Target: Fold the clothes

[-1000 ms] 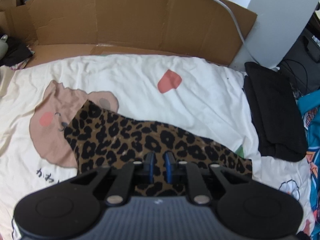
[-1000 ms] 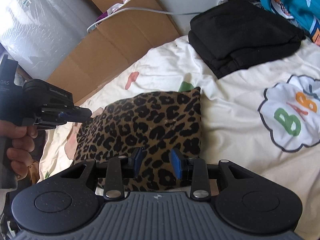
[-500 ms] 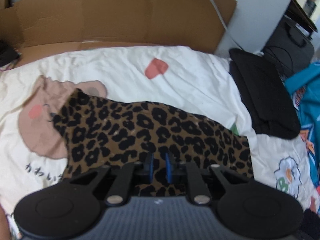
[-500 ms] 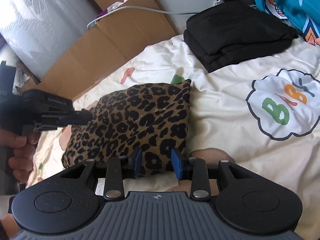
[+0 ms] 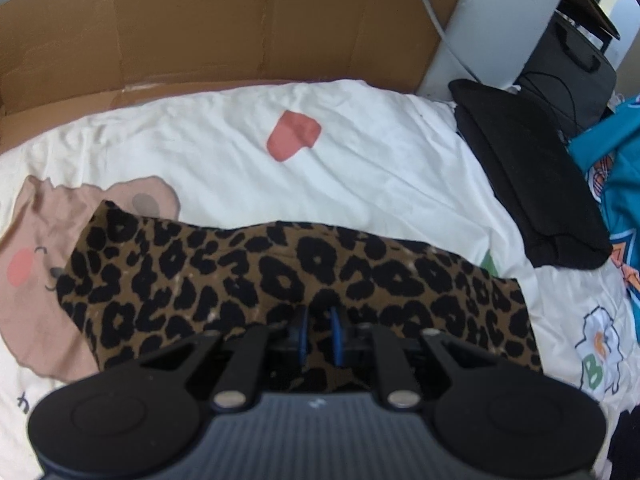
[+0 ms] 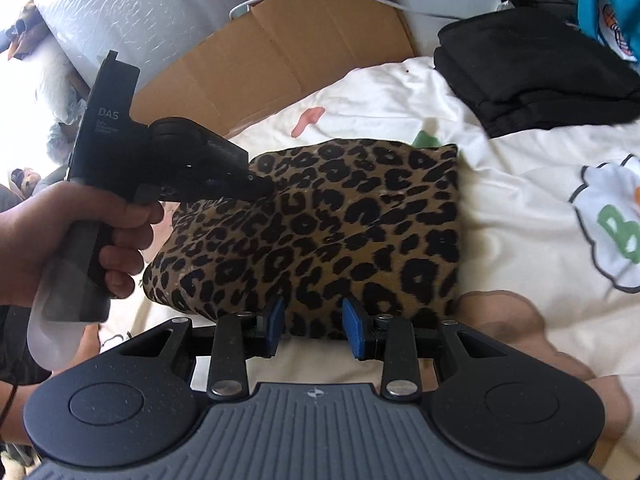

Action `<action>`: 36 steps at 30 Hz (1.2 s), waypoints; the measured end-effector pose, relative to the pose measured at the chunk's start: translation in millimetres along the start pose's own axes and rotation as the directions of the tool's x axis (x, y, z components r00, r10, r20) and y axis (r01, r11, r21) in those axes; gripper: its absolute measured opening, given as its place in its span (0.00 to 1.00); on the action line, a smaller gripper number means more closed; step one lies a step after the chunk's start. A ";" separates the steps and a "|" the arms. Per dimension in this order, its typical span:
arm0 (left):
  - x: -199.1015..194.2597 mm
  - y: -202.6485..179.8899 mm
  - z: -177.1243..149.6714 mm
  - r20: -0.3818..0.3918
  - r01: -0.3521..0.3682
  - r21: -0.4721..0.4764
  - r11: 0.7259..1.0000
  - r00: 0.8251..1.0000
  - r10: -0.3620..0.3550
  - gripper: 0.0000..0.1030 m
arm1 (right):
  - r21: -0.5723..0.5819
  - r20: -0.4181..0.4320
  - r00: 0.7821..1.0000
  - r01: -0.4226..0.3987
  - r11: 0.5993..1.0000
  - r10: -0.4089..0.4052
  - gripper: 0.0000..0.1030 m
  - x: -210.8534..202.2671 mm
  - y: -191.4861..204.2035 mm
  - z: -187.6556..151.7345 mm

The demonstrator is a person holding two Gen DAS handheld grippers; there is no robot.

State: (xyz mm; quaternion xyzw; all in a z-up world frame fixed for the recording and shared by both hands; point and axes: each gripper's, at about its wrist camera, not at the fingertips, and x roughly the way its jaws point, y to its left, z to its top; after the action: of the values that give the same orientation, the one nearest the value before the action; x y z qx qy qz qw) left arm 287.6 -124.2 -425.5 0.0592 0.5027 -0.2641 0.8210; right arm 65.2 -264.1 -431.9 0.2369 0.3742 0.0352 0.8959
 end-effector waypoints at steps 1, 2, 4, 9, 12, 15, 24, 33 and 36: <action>0.6 0.7 -0.2 0.000 0.002 0.003 1.000 1.000 -0.002 0.13 | -0.001 0.002 1.000 -0.002 1.000 0.002 0.36 2.3 0.8 0.7; 1.2 1.5 -0.3 -0.001 0.003 0.005 1.000 1.000 -0.003 0.13 | -0.003 0.003 1.000 -0.004 1.000 0.004 0.36 4.8 1.4 1.4; 1.9 3.6 0.5 -0.002 0.009 0.000 1.000 1.000 -0.009 0.13 | -0.005 -0.003 1.000 -0.009 1.000 0.009 0.36 12.2 2.0 3.1; 4.5 9.2 4.1 0.000 0.018 -0.033 0.999 1.000 -0.018 0.11 | -0.026 -0.038 0.999 -0.001 1.000 0.000 0.37 34.1 0.4 4.5; 6.8 9.4 5.3 -0.003 0.017 -0.036 0.999 1.000 -0.017 0.10 | -0.041 -0.055 0.998 0.021 0.999 -0.023 0.37 30.8 -5.5 2.9; 9.2 12.0 4.6 -0.002 0.022 -0.048 0.999 1.000 -0.022 0.10 | -0.055 -0.071 0.996 0.045 0.997 -0.049 0.36 22.1 -14.6 2.0; 9.8 14.6 5.1 -0.001 0.024 -0.038 0.999 1.000 -0.024 0.09 | -0.035 -0.088 0.979 0.179 0.983 -0.181 0.37 -10.0 -42.5 4.6; -15.8 4.0 8.2 0.009 0.000 0.000 1.000 1.000 0.000 0.09 | -0.018 0.010 0.998 0.059 0.998 -0.059 0.37 -11.5 -30.3 28.8; -32.2 4.9 2.7 0.021 -0.002 0.000 1.000 1.000 0.002 0.10 | -0.012 0.004 1.000 0.012 1.000 -0.012 0.37 6.2 -24.5 30.1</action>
State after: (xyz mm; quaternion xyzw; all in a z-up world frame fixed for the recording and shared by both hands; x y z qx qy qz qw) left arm 280.7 -109.0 -397.3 0.0571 0.4941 -0.2638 0.8264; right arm 87.6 -296.2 -428.6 0.2293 0.3737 0.0318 0.8982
